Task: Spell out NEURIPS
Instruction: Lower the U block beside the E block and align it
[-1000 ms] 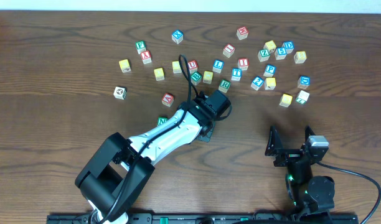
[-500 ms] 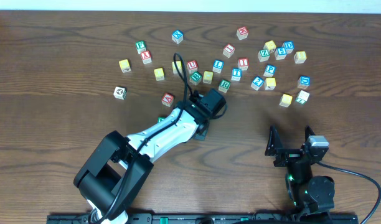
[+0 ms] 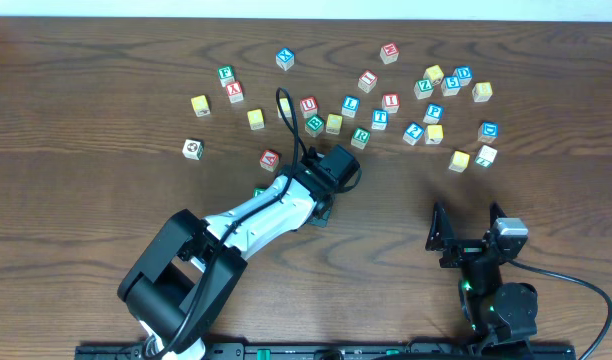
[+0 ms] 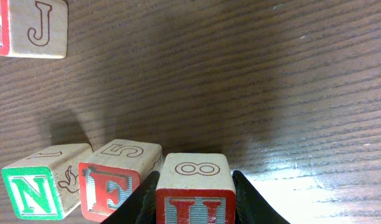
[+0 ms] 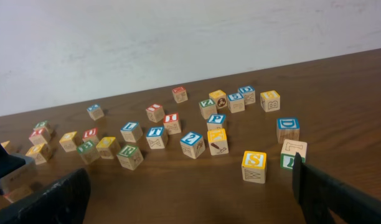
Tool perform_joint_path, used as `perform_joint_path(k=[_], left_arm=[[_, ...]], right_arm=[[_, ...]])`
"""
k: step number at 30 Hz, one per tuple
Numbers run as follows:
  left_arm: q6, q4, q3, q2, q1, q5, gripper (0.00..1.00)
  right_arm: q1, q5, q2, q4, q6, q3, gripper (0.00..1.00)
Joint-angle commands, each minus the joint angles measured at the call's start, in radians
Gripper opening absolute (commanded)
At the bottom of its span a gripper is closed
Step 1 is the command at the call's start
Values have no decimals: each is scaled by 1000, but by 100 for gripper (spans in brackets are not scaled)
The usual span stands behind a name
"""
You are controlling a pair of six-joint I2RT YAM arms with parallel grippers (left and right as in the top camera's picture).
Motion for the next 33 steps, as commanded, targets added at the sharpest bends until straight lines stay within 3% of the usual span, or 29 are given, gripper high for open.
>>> perform_joint_path(k=[1, 33], left_arm=[[17, 8, -8, 3, 6, -25, 7], [13, 48, -8, 3, 70, -19, 7]], right_arm=[[-3, -2, -3, -4, 8, -1, 99], [-3, -2, -2, -4, 8, -1, 99]])
